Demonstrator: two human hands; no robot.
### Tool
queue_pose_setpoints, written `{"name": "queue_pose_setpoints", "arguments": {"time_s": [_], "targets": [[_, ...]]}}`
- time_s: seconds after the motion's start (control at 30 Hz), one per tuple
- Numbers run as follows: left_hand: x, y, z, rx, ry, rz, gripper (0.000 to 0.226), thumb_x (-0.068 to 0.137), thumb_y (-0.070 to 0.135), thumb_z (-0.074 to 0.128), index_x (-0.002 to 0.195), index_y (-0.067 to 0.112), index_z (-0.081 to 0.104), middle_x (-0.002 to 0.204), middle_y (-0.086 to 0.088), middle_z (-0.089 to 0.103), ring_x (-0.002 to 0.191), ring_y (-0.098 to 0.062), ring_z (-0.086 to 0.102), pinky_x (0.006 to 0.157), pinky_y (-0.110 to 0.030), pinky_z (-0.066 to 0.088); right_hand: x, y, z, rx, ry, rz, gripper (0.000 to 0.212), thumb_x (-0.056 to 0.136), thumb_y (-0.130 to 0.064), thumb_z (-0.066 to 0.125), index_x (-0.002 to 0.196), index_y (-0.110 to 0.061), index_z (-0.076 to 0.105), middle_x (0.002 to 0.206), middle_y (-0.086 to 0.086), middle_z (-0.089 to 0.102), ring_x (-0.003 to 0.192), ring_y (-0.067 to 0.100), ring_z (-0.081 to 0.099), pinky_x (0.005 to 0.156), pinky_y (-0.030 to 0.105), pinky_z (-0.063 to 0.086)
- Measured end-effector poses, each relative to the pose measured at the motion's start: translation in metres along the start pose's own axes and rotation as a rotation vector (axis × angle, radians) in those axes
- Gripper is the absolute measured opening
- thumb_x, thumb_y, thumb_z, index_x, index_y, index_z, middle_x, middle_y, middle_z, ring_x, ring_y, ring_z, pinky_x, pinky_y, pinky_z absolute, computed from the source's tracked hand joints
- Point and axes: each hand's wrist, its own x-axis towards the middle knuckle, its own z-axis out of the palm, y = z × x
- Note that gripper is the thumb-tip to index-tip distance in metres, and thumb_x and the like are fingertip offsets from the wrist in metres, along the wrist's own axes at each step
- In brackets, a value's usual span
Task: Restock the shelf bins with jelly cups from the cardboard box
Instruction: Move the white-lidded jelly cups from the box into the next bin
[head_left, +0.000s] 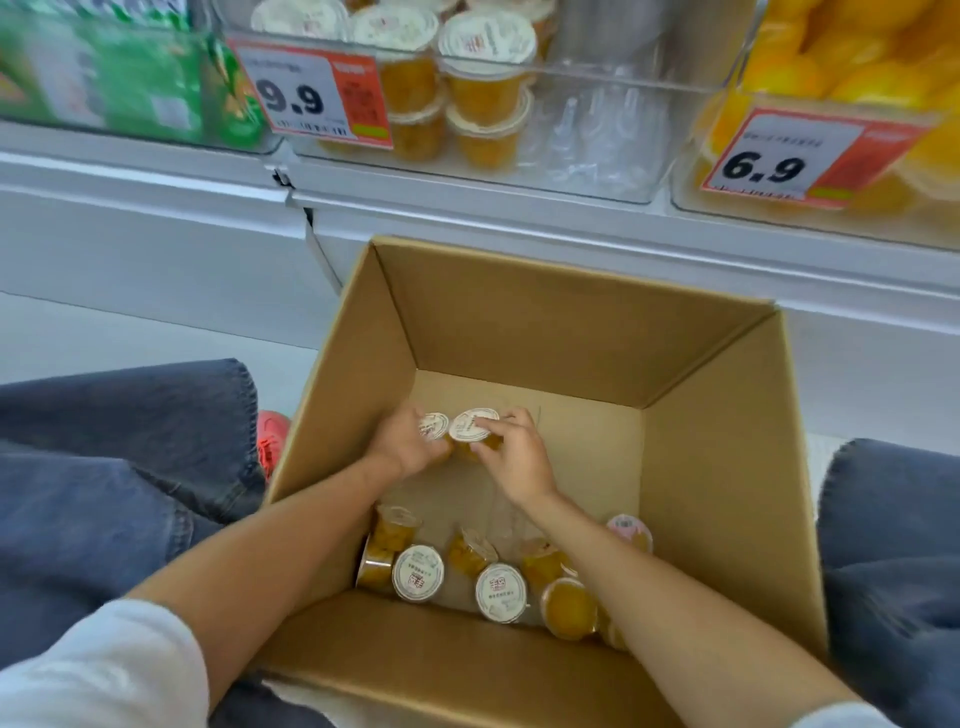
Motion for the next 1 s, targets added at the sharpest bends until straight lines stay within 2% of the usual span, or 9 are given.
{"name": "queue_pose_setpoints", "arguments": {"time_s": [0.07, 0.2, 0.37, 0.5, 0.63, 0.7, 0.8, 0.87, 1.0], "targets": [[-0.008, 0.025, -0.025, -0.040, 0.082, 0.112, 0.048, 0.068, 0.025, 0.077, 0.104, 0.015, 0.047, 0.100, -0.005, 0.064, 0.078, -0.017, 0.060, 0.060, -0.026, 0.046, -0.004, -0.023, -0.029, 0.013, 0.109, -0.096, 0.037, 0.083, -0.019, 0.073, 0.120, -0.016, 0.068, 0.121, 0.002, 0.047, 0.107, 0.012, 0.053, 0.097, 0.014, 0.037], [-0.038, 0.073, -0.089, 0.024, 0.264, 0.391, 0.047, 0.065, 0.044, 0.073, 0.099, 0.025, 0.047, 0.100, -0.002, 0.059, 0.084, -0.017, 0.058, 0.062, -0.025, 0.044, -0.017, -0.080, -0.088, 0.025, 0.274, -0.284, 0.037, 0.083, -0.017, 0.074, 0.119, -0.016, 0.068, 0.120, 0.000, 0.047, 0.104, -0.002, 0.041, 0.090, -0.004, 0.022], [-0.069, 0.135, -0.178, -0.053, 0.536, 0.621, 0.042, 0.066, 0.052, 0.070, 0.092, 0.027, 0.049, 0.097, 0.000, 0.063, 0.088, -0.017, 0.060, 0.075, -0.038, 0.051, -0.019, -0.165, -0.148, 0.117, 0.411, -0.513, 0.035, 0.083, -0.017, 0.074, 0.118, -0.015, 0.068, 0.120, -0.005, 0.043, 0.110, -0.001, 0.044, 0.094, 0.002, 0.031], [-0.076, 0.181, -0.240, -0.036, 0.816, 0.789, 0.041, 0.074, 0.040, 0.074, 0.101, 0.018, 0.053, 0.099, 0.000, 0.053, 0.090, -0.015, 0.050, 0.075, -0.029, 0.042, -0.001, -0.229, -0.177, 0.148, 0.511, -0.663, 0.034, 0.084, -0.018, 0.072, 0.118, -0.015, 0.068, 0.124, -0.005, 0.041, 0.105, -0.002, 0.044, 0.091, 0.005, 0.036], [-0.049, 0.212, -0.288, -0.023, 0.886, 0.788, 0.043, 0.077, 0.045, 0.073, 0.103, 0.019, 0.051, 0.104, -0.001, 0.052, 0.093, -0.018, 0.052, 0.077, -0.034, 0.044, 0.042, -0.279, -0.189, 0.136, 0.589, -0.724, 0.034, 0.087, -0.021, 0.069, 0.120, -0.014, 0.067, 0.122, -0.006, 0.041, 0.108, 0.004, 0.043, 0.091, 0.016, 0.041], [-0.027, 0.220, -0.297, 0.079, 0.883, 0.734, 0.044, 0.081, 0.052, 0.067, 0.107, 0.020, 0.050, 0.104, 0.003, 0.054, 0.094, -0.017, 0.053, 0.088, -0.039, 0.043, 0.071, -0.293, -0.191, 0.088, 0.563, -0.671, 0.035, 0.090, -0.022, 0.065, 0.124, -0.017, 0.064, 0.130, -0.003, 0.041, 0.114, 0.010, 0.044, 0.095, 0.021, 0.040], [0.006, 0.221, -0.300, 0.361, 0.889, 0.625, 0.039, 0.088, 0.053, 0.058, 0.117, 0.027, 0.053, 0.120, 0.004, 0.061, 0.122, -0.018, 0.050, 0.115, -0.047, 0.015, 0.101, -0.300, -0.191, -0.025, 0.536, -0.554, 0.039, 0.094, -0.023, 0.059, 0.132, -0.019, 0.056, 0.141, 0.003, 0.041, 0.129, 0.019, 0.042, 0.104, 0.029, 0.036], [0.022, 0.218, -0.298, 0.497, 0.927, 0.618, 0.034, 0.089, 0.045, 0.059, 0.122, 0.033, 0.059, 0.137, 0.004, 0.053, 0.141, -0.021, 0.031, 0.117, -0.049, 0.006, 0.109, -0.300, -0.190, -0.130, 0.593, -0.498, 0.040, 0.094, -0.020, 0.056, 0.133, -0.016, 0.050, 0.140, 0.003, 0.044, 0.130, 0.021, 0.038, 0.107, 0.033, 0.034], [0.023, 0.217, -0.292, 0.412, 1.039, 0.614, 0.033, 0.086, 0.039, 0.066, 0.118, 0.032, 0.067, 0.133, 0.001, 0.056, 0.134, -0.026, 0.033, 0.110, -0.046, 0.017, 0.111, -0.297, -0.187, -0.429, 0.632, -0.564, 0.039, 0.098, -0.023, 0.047, 0.137, -0.018, 0.046, 0.146, -0.001, 0.041, 0.136, 0.021, 0.029, 0.109, 0.042, 0.026]]}}
